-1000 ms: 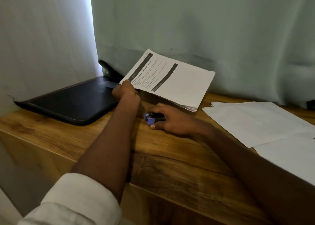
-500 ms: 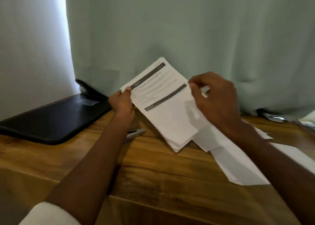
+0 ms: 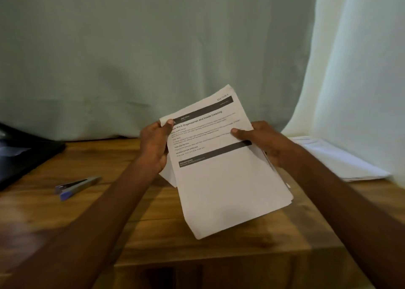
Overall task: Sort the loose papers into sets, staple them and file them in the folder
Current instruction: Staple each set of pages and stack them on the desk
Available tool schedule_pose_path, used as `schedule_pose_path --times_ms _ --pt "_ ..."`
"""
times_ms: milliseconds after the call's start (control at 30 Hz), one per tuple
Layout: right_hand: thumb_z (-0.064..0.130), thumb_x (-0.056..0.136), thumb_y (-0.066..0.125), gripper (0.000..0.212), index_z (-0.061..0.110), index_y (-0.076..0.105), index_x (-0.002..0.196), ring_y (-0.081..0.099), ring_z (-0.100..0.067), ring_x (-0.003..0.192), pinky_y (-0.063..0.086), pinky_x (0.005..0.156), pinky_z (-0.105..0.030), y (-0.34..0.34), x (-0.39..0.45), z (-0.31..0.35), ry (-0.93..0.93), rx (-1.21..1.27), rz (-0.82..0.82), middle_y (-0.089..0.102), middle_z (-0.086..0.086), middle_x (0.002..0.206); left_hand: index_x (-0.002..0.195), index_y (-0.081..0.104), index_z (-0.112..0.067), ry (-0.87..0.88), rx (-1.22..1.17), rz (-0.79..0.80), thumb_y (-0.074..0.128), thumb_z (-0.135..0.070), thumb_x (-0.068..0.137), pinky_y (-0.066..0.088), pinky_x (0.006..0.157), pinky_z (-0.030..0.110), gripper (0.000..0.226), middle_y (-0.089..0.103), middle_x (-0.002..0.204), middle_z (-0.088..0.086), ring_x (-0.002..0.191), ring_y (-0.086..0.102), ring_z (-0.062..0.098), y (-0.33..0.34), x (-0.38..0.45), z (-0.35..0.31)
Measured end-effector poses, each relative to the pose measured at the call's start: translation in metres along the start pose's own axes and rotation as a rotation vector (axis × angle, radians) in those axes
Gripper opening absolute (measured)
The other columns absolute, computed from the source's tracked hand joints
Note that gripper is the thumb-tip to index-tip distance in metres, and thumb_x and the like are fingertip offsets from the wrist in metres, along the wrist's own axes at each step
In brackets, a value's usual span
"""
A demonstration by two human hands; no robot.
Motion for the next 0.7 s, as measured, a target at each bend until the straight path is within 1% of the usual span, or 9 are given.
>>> schedule_pose_path --times_ms 33,167,233,300,367,500,533,600,700 --pt "0.018 0.092 0.076 0.032 0.004 0.072 0.121 0.076 -0.021 0.098 0.058 0.095 -0.037 -0.008 -0.003 -0.004 0.002 0.023 -0.034 0.078 -0.006 0.111 0.113 0.071 -0.006 -0.035 0.0 0.048 0.068 -0.023 0.1 0.065 0.076 0.043 0.021 0.078 0.109 0.014 0.09 0.078 0.027 0.012 -0.005 0.009" --pt "0.019 0.094 0.075 0.037 0.008 0.068 0.129 0.072 -0.022 0.104 0.054 0.098 -0.037 -0.057 -0.019 -0.024 0.028 0.074 -0.198 0.075 -0.005 0.119 0.134 0.064 -0.014 -0.293 -0.018 0.421 0.062 -0.038 0.1 0.06 0.092 0.05 0.041 0.073 0.125 0.013 0.114 0.071 0.034 0.077 -0.044 0.065" --pt "0.02 0.094 0.075 0.039 0.006 0.067 0.129 0.07 -0.027 0.106 0.054 0.1 -0.041 -0.085 -0.025 -0.037 0.067 0.083 -0.269 0.073 -0.009 0.12 0.133 0.064 -0.02 -0.266 0.115 0.535 0.061 -0.037 0.102 0.058 0.099 0.047 0.036 0.074 0.126 0.005 0.115 0.071 0.028 0.102 -0.06 0.082" --pt "0.022 0.093 0.076 0.04 0.004 0.066 0.127 0.07 -0.029 0.106 0.054 0.102 -0.045 -0.108 -0.033 -0.051 0.112 0.08 -0.3 0.073 -0.011 0.118 0.13 0.066 -0.024 -0.173 0.233 0.531 0.061 -0.029 0.104 0.058 0.098 0.037 0.027 0.075 0.123 -0.008 0.108 0.073 0.015 0.124 -0.068 0.089" --pt "0.025 0.092 0.076 0.038 0.006 0.068 0.124 0.073 -0.029 0.103 0.056 0.098 -0.045 -0.13 -0.044 -0.063 0.136 0.092 -0.286 0.076 -0.01 0.114 0.134 0.063 -0.023 -0.116 0.313 0.431 0.06 -0.021 0.105 0.053 0.091 0.024 0.029 0.071 0.124 -0.011 0.102 0.069 0.009 0.145 -0.071 0.097" --pt "0.013 0.091 0.076 0.027 0.009 0.071 0.117 0.077 -0.028 0.091 0.062 0.076 -0.039 -0.186 -0.066 -0.081 0.217 0.103 -0.261 0.078 -0.01 0.106 0.137 0.059 -0.016 -0.107 0.255 0.332 0.055 -0.012 0.107 0.049 0.057 0.009 0.031 0.067 0.114 -0.008 0.091 0.061 0.001 0.201 -0.078 0.124" --pt "0.008 0.09 0.074 0.023 0.008 0.072 0.113 0.077 -0.027 0.086 0.062 0.071 -0.036 -0.203 -0.072 -0.085 0.237 0.066 -0.283 0.078 -0.011 0.104 0.134 0.06 -0.017 -0.133 0.227 0.319 0.054 -0.012 0.107 0.051 0.055 0.011 0.029 0.067 0.11 -0.008 0.09 0.063 0.004 0.216 -0.081 0.133" --pt "0.003 0.09 0.072 0.014 0.005 0.073 0.104 0.075 -0.027 0.077 0.057 0.061 -0.03 -0.243 -0.086 -0.091 0.265 -0.039 -0.392 0.077 -0.014 0.099 0.129 0.062 -0.018 -0.22 0.21 0.305 0.054 -0.013 0.106 0.057 0.061 0.024 0.024 0.069 0.115 -0.001 0.096 0.068 0.017 0.247 -0.09 0.154" --pt "0.001 0.091 0.071 0.027 0.0 0.07 0.119 0.063 -0.024 0.086 0.05 0.081 -0.034 -0.296 -0.098 -0.099 0.287 -0.189 -0.555 0.07 -0.01 0.107 0.123 0.063 -0.017 -0.3 0.211 0.342 0.053 -0.014 0.106 0.062 0.078 0.038 0.02 0.071 0.122 0.006 0.103 0.071 0.027 0.294 -0.102 0.184"
Point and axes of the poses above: each hand's wrist, its own x-axis towards the middle knuckle, its own y-axis out of the palm, z = x × y, the point moved 9 cm from there along x, towards the middle knuckle
